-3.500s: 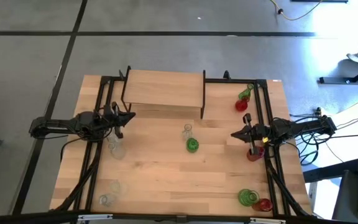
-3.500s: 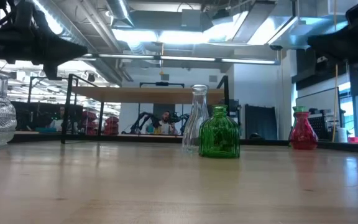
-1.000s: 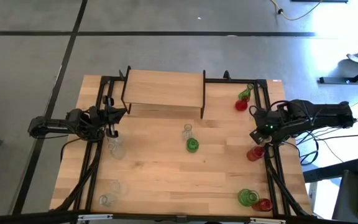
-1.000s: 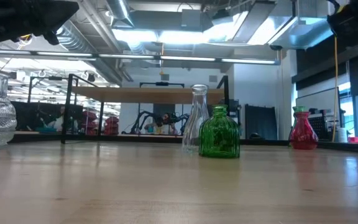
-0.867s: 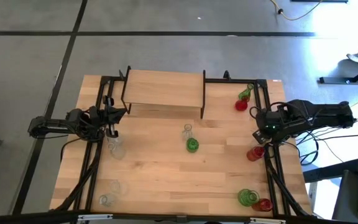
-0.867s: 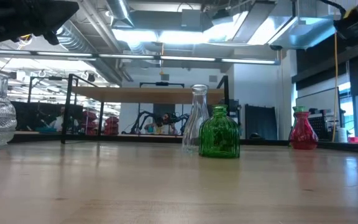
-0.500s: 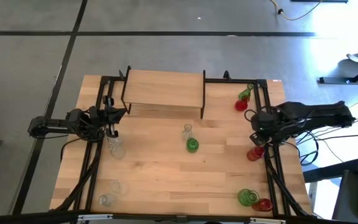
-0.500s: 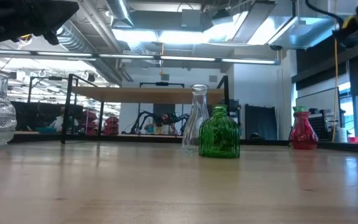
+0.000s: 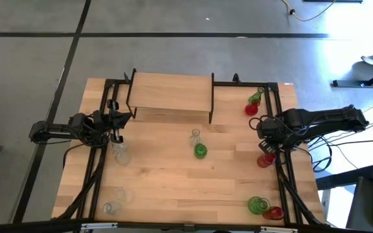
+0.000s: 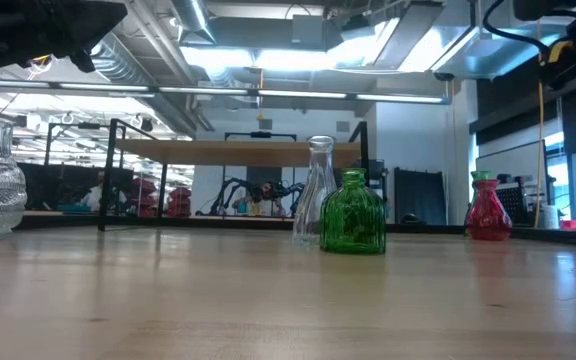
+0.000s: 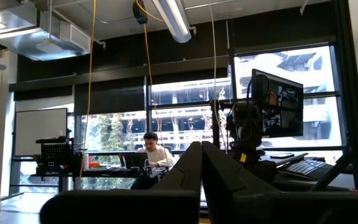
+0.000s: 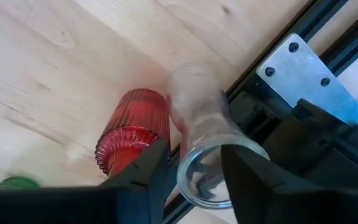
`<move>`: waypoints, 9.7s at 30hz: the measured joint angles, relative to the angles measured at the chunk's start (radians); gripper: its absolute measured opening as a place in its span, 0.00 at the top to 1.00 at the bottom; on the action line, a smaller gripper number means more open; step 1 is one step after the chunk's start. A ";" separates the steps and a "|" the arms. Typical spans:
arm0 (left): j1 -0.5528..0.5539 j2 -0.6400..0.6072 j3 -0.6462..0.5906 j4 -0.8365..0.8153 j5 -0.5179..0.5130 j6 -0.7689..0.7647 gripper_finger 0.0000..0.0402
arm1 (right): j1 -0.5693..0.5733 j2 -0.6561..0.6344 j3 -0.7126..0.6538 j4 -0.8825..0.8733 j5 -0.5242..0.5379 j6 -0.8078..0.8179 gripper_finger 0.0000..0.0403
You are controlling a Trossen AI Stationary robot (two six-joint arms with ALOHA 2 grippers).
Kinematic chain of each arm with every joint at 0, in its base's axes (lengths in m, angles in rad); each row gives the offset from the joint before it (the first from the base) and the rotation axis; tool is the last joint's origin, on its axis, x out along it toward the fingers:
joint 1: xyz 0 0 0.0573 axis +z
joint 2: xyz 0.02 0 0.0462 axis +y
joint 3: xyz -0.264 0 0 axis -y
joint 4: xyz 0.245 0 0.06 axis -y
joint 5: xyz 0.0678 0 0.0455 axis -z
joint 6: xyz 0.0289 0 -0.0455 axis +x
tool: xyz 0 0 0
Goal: Sort vases onto shelf
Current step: Adjust the transparent vase, then put the transparent vase on the shelf
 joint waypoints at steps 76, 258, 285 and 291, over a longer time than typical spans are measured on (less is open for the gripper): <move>0.000 0.000 0.000 0.015 0.004 0.002 1.00 | -0.055 0.300 -0.163 1.466 0.119 -0.768 0.62; 0.000 0.000 0.000 0.000 -0.019 0.010 1.00 | -0.656 0.531 0.246 1.650 0.071 -1.026 0.77; 0.000 0.000 0.000 0.000 -0.021 0.011 1.00 | -0.694 0.624 0.246 1.674 0.066 -1.022 0.77; 0.000 0.000 0.000 0.000 -0.022 0.011 1.00 | -0.694 0.626 0.247 1.675 0.067 -1.020 0.77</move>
